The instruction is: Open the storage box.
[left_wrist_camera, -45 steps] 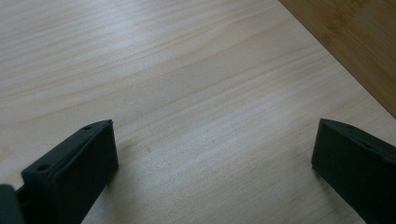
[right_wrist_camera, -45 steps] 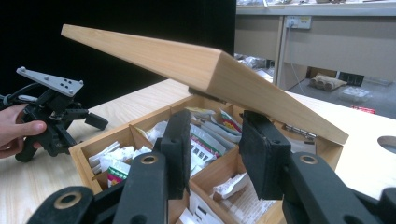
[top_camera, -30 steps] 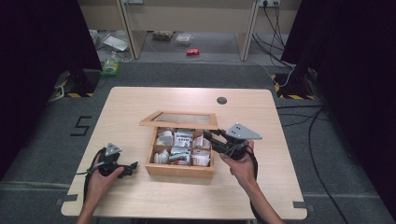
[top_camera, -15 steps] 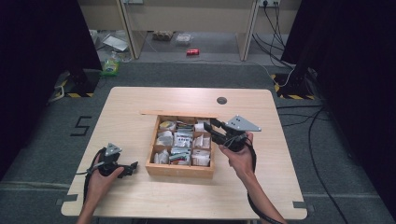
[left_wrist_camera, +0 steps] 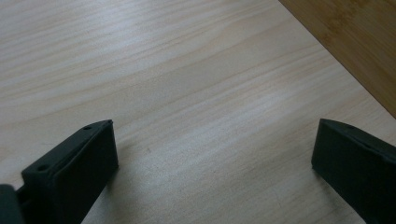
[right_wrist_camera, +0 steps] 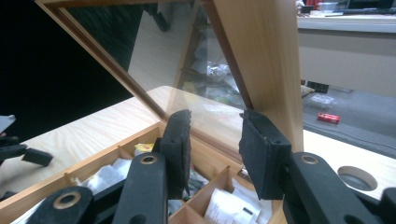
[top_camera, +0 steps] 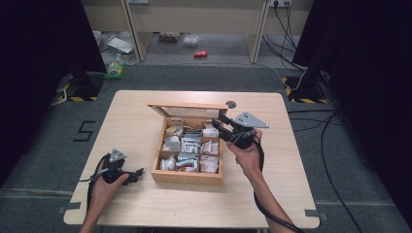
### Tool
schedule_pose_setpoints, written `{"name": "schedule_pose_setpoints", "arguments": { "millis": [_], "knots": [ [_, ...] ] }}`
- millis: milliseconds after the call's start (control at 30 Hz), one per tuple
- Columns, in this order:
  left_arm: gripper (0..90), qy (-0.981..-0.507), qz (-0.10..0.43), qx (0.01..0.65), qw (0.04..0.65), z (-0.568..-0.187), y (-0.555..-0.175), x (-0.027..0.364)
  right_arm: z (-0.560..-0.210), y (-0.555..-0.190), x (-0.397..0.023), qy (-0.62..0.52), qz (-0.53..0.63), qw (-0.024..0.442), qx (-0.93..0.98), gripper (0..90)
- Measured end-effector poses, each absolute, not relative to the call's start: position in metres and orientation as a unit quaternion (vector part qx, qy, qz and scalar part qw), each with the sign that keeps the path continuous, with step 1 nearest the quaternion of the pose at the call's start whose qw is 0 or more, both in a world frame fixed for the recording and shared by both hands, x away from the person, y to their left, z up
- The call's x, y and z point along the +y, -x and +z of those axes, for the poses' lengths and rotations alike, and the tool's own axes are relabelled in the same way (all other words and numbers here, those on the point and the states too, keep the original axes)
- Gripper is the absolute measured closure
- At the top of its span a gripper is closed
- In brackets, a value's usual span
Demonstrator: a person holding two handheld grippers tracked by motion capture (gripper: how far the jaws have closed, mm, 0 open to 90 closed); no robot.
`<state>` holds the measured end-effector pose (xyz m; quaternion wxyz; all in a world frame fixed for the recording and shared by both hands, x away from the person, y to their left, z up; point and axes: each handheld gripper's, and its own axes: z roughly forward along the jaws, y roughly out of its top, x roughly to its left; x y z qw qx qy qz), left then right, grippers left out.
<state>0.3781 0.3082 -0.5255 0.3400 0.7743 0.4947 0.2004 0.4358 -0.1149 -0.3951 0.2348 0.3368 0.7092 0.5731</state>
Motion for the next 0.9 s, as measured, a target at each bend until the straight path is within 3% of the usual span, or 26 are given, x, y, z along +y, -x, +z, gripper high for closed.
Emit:
{"name": "schedule_pose_setpoints", "arguments": {
  "millis": [900],
  "knots": [
    [0.0,-0.775,0.201,0.494,0.34,-0.526,-0.378,0.308,-0.392,-0.483,-0.107,-0.382,0.546,0.274,0.693,59.1]
  ]
}}
